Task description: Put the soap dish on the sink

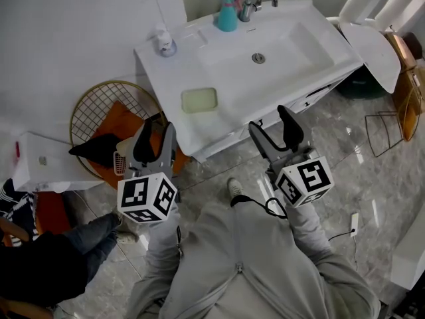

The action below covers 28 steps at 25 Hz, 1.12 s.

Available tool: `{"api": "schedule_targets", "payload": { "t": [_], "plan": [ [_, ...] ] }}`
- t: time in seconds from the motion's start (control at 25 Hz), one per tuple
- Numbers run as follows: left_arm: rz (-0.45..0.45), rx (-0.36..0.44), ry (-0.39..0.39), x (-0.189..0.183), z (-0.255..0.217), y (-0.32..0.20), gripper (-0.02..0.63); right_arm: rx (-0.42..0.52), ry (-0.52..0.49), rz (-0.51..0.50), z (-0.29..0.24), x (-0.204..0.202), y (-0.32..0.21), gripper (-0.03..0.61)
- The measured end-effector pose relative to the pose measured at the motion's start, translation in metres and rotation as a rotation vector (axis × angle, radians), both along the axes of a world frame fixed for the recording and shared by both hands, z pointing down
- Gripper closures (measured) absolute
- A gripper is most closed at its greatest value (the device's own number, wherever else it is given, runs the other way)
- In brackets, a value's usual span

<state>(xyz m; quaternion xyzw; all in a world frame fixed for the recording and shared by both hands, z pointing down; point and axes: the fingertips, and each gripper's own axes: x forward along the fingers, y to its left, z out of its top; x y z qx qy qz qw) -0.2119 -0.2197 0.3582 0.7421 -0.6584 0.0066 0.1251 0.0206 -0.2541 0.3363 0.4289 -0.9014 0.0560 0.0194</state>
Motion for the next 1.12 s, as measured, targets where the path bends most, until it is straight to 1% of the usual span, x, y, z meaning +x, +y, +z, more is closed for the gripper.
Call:
{"api": "schedule_targets", "payload": {
  "t": [0.32, 0.64, 1.12],
  "plan": [
    [-0.015, 0.008, -0.005, 0.003, 0.0, 0.024, 0.379, 0.021, 0.014, 0.003, -0.001, -0.006, 0.007, 0.264],
    [-0.017, 0.031, -0.033, 0.003, -0.01, 0.029, 0.379, 0.031, 0.028, 0.01, -0.003, -0.008, 0.011, 0.264],
    [-0.023, 0.026, -0.034, 0.001, -0.007, 0.031, 0.379, 0.029, 0.035, 0.006, -0.003, -0.011, 0.011, 0.264]
  ]
}}
